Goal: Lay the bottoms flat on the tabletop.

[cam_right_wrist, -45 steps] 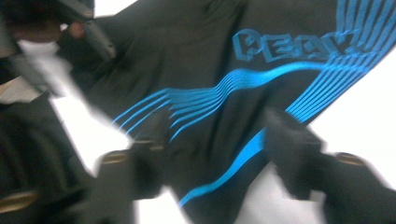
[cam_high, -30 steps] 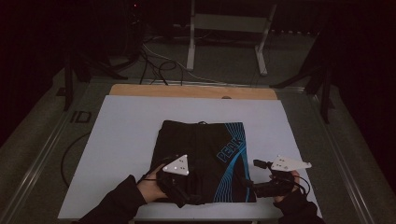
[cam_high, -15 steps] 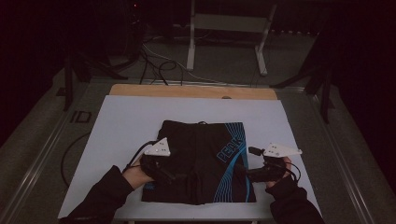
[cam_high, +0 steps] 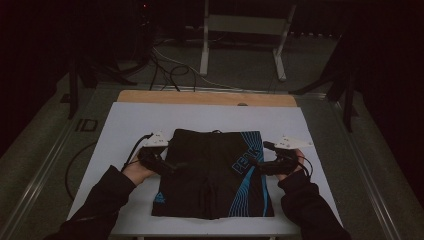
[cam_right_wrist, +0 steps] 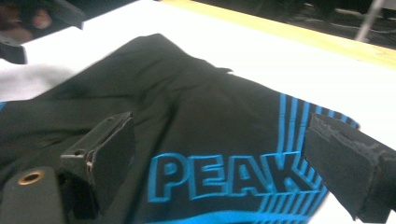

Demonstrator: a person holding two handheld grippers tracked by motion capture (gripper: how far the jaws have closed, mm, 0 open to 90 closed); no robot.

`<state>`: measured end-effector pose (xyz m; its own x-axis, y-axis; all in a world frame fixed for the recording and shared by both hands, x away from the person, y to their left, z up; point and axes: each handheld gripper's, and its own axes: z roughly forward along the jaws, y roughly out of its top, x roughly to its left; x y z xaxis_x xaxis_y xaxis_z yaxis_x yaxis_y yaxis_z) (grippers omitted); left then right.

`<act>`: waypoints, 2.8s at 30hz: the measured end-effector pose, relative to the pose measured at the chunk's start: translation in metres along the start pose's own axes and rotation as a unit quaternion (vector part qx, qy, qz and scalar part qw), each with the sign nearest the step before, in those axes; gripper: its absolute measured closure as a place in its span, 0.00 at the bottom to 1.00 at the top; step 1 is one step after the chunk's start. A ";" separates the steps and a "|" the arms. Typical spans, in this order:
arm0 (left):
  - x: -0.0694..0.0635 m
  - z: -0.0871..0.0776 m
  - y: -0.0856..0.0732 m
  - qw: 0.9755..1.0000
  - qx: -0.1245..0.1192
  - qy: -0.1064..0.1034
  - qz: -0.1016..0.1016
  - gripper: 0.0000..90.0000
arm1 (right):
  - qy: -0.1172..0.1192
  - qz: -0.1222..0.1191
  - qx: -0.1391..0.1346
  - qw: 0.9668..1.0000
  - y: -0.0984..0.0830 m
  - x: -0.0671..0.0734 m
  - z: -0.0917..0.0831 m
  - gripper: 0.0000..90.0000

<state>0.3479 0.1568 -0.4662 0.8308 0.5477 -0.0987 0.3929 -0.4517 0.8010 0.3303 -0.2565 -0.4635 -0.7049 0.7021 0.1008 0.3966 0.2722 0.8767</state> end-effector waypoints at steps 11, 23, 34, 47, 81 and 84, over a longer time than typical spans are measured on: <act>0.041 0.019 0.007 0.997 -0.002 0.065 -0.043 0.02 | -0.051 0.073 0.006 0.996 0.003 -0.036 0.031 0.16; 0.083 0.047 0.010 0.986 0.033 0.080 -0.146 0.03 | -0.109 0.132 0.044 0.984 -0.002 -0.078 0.059 0.24; 0.094 0.060 0.003 0.979 0.048 0.071 -0.187 0.40 | -0.145 0.152 0.102 0.972 -0.015 -0.093 0.082 0.49; 0.095 0.067 -0.005 0.977 0.041 0.052 -0.202 0.90 | -0.141 0.110 0.113 0.977 -0.013 -0.087 0.083 0.95; 0.109 0.065 0.031 0.981 -0.019 0.151 -0.119 0.92 | -0.216 0.089 0.078 0.969 0.035 -0.098 0.112 0.96; 0.111 0.070 0.030 0.981 -0.007 0.151 -0.122 0.92 | -0.218 0.103 0.083 0.967 0.033 -0.101 0.116 0.96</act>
<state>0.4790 0.1546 -0.4944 0.5572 0.8229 -0.1111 0.5585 -0.2724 0.7835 0.4821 -0.2422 -0.4993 -0.3001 0.9536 0.0246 0.6160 0.1740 0.7683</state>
